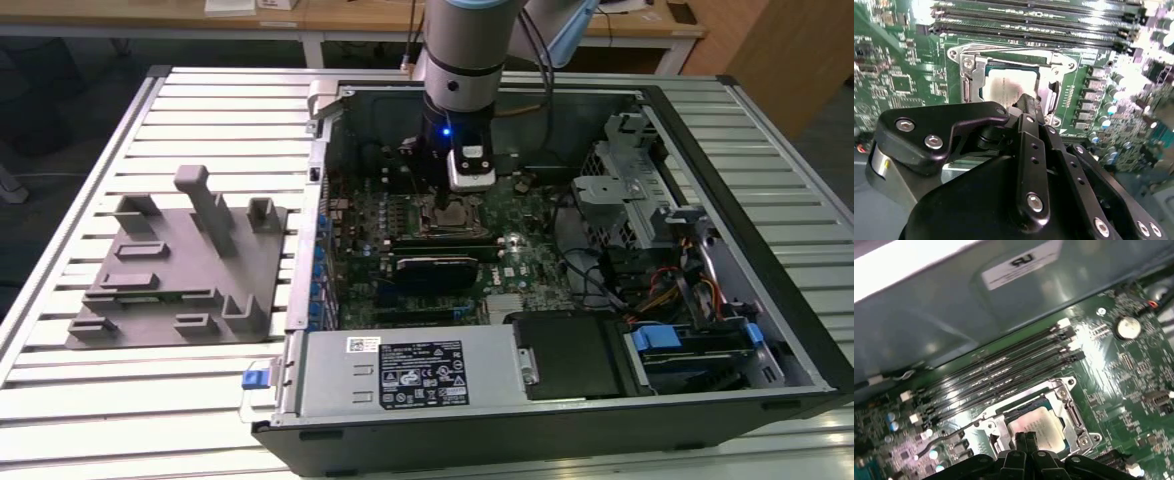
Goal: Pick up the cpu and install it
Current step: 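Close the cpu cover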
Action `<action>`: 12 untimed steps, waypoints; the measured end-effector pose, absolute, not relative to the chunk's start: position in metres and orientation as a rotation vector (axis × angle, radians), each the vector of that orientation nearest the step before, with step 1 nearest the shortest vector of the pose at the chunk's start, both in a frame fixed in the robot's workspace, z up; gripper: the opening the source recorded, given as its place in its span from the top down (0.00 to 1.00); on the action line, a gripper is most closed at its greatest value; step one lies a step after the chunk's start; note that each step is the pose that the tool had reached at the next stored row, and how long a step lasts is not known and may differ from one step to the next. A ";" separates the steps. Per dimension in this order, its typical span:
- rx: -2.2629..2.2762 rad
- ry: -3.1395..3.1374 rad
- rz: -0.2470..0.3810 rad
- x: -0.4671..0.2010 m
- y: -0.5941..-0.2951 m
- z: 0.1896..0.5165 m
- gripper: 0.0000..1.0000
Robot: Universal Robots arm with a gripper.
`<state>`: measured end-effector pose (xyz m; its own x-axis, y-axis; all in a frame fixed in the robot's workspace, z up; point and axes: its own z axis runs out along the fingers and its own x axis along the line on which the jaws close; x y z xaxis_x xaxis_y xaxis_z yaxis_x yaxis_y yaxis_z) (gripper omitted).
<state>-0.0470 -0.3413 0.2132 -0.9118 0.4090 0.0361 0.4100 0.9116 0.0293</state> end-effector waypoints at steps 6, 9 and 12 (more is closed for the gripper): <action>-0.487 -3.072 -0.054 -0.047 -0.341 0.213 0.89; -0.401 -3.083 -0.052 -0.047 -0.341 0.212 0.89; -0.317 -3.092 -0.051 -0.047 -0.341 0.212 0.89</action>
<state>-0.0470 -0.3413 0.2120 -0.9786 0.2026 0.0361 0.2037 0.9786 0.0291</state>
